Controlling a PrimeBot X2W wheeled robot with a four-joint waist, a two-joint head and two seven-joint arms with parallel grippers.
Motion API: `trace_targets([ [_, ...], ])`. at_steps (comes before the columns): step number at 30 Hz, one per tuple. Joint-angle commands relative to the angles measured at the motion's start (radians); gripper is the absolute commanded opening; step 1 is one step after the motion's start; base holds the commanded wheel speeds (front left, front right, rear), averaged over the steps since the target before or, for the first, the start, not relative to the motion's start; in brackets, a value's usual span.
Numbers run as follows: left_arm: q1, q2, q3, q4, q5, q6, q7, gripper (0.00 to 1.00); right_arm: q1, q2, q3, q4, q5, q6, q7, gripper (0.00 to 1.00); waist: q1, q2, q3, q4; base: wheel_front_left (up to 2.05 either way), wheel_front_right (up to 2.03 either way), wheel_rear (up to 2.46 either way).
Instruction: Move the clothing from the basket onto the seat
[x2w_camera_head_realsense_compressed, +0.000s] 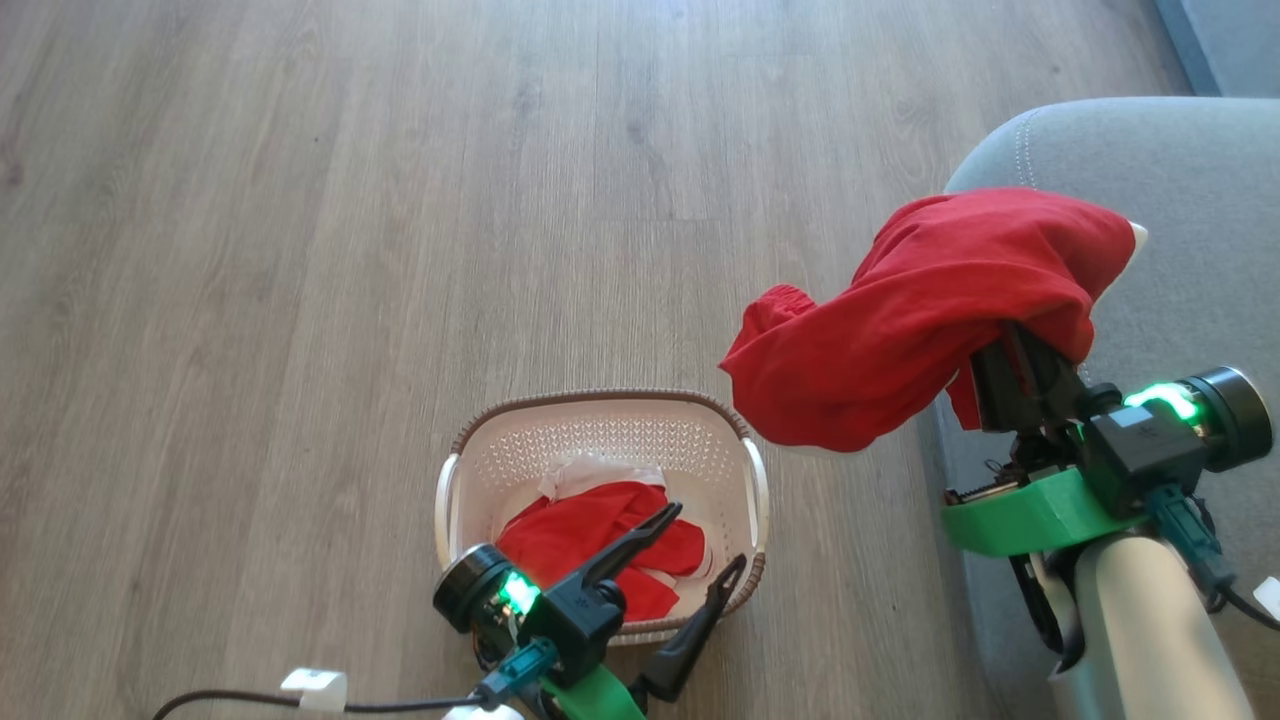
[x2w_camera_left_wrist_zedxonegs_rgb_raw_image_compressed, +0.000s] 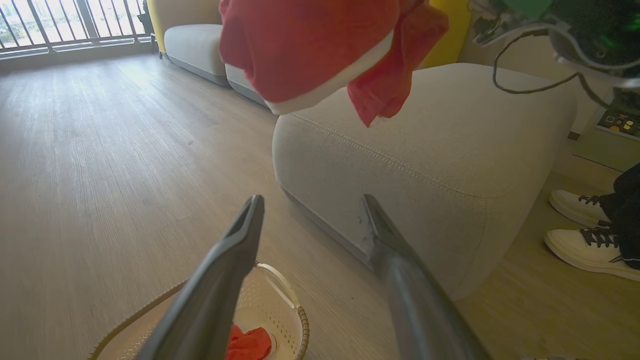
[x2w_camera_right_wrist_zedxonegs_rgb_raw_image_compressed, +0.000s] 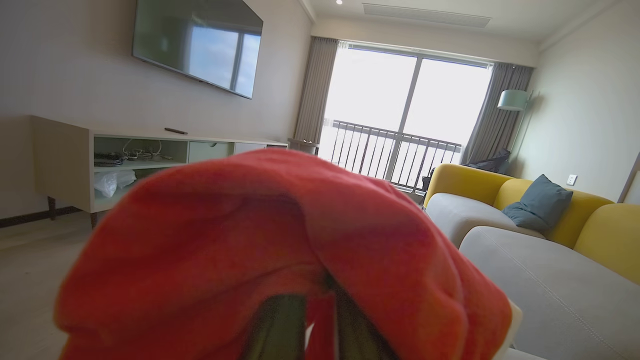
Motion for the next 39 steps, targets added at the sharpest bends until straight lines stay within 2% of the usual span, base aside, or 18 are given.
trace_targets([
  [1, -0.034, -0.011, 0.031, -0.033, -0.004, -0.001, -0.005, 1.0, -0.031, 0.012, 0.016, -0.038, -0.005, 0.0, -0.007, 0.0, 0.0, 0.0, 0.001, -0.001, 0.0, 0.0, 0.0],
  [8, -0.044, -0.007, 0.034, -0.043, 0.0, -0.001, -0.005, 1.0, -0.032, 0.012, 0.002, -0.042, -0.005, 0.0, -0.007, 0.0, 0.0, 0.0, 0.016, -0.023, 0.0, 0.0, 0.0],
  [16, -0.057, 0.009, 0.029, -0.055, 0.004, -0.001, -0.005, 1.0, -0.04, 0.012, -0.022, -0.055, 0.003, 0.0, -0.007, 0.0, 0.0, 0.0, 0.045, -0.097, 0.0, 0.0, 0.0],
  [30, -0.086, 0.039, 0.01, -0.076, 0.018, -0.001, -0.005, 1.0, -0.05, 0.012, -0.046, -0.075, 0.007, 0.0, -0.007, 0.0, 0.0, 0.0, 0.099, -0.309, 0.0, 0.0, 0.0],
  [39, -0.087, 0.047, -0.019, -0.09, 0.023, -0.001, -0.005, 1.0, -0.025, 0.012, -0.079, -0.082, 0.01, 0.0, -0.007, 0.0, 0.0, 0.0, 0.086, -0.446, 0.0, 0.0, 0.0],
])
